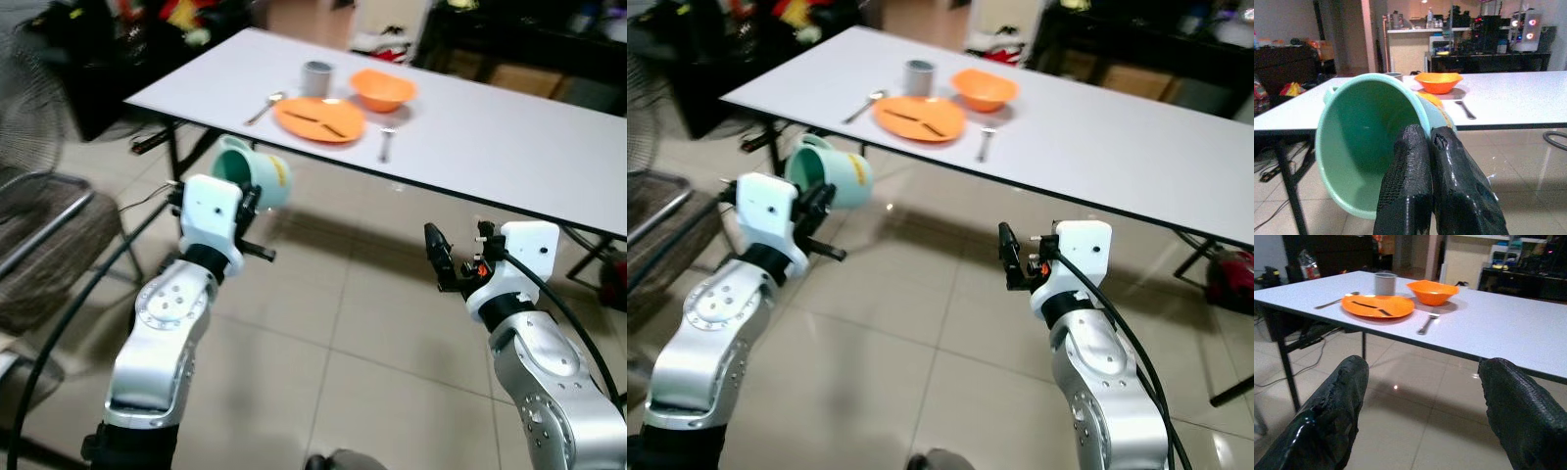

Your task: Setting the table

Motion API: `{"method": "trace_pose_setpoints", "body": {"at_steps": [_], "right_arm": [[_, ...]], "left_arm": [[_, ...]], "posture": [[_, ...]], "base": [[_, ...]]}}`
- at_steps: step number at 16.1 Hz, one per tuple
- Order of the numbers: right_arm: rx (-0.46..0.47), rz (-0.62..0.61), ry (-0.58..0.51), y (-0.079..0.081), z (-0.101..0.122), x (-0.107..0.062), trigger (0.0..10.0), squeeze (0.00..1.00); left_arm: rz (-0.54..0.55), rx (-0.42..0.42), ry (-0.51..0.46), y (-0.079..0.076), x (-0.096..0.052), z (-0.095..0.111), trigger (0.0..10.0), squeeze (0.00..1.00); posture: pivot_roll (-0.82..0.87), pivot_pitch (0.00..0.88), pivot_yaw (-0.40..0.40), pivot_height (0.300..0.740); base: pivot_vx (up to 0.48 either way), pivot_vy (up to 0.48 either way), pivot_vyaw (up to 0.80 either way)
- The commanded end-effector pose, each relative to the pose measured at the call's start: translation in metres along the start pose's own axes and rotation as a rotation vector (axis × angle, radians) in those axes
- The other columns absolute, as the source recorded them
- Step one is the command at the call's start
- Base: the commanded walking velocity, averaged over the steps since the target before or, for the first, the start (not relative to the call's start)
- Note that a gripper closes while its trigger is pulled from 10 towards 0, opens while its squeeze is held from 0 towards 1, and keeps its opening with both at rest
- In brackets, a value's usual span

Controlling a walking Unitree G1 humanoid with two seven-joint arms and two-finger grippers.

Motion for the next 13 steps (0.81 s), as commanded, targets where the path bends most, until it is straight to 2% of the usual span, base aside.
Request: {"method": "trace_pose_setpoints", "body": {"at_steps": [1, 2, 9, 13], "right_arm": [[-0.008, -0.031, 0.005, -0.0071, 0.0002, -0.0022, 10.0, 0.0], [-0.01, -0.037, 0.002, -0.0083, 0.0005, -0.0026, 10.0, 0.0], [-0.017, -0.042, -0.006, -0.0105, 0.0003, -0.0015, 10.0, 0.0], [-0.006, -0.049, -0.004, -0.0122, -0.0012, -0.0035, 10.0, 0.0]], "left_arm": [[-0.026, -0.014, -0.013, -0.006, -0.0004, 0.0021, 10.0, 0.0], [-0.032, -0.013, -0.01, -0.0066, -0.0007, 0.0011, 10.0, 0.0], [-0.056, 0.002, -0.002, -0.0087, -0.0006, -0.0037, 10.0, 0.0], [-0.087, 0.006, -0.009, -0.016, -0.0002, -0.0038, 10.0, 0.0]], "posture": [[-0.02, 0.0, -0.09, 0.74], [-0.02, 0.0, -0.09, 0.74], [-0.02, 0.0, -0.092, 0.74], [-0.02, 0.0, -0.085, 0.74]], "base": [[0.281, 0.0, -0.78], [0.307, 0.0, -0.71], [0.309, 0.0, 0.0], [0.309, 0.0, -0.79]]}}
Point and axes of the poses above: a point about 5 cm out from each wrist's last joint towards the gripper, its own x axis pointing out of the wrist towards the gripper, its own z axis along the axis of the wrist's last joint, y = z × x, the point moved 6 cm from there along x, pointing out of the wrist towards the gripper, and after that the axes turned 1 degree about -x, right-handed, at the moved point
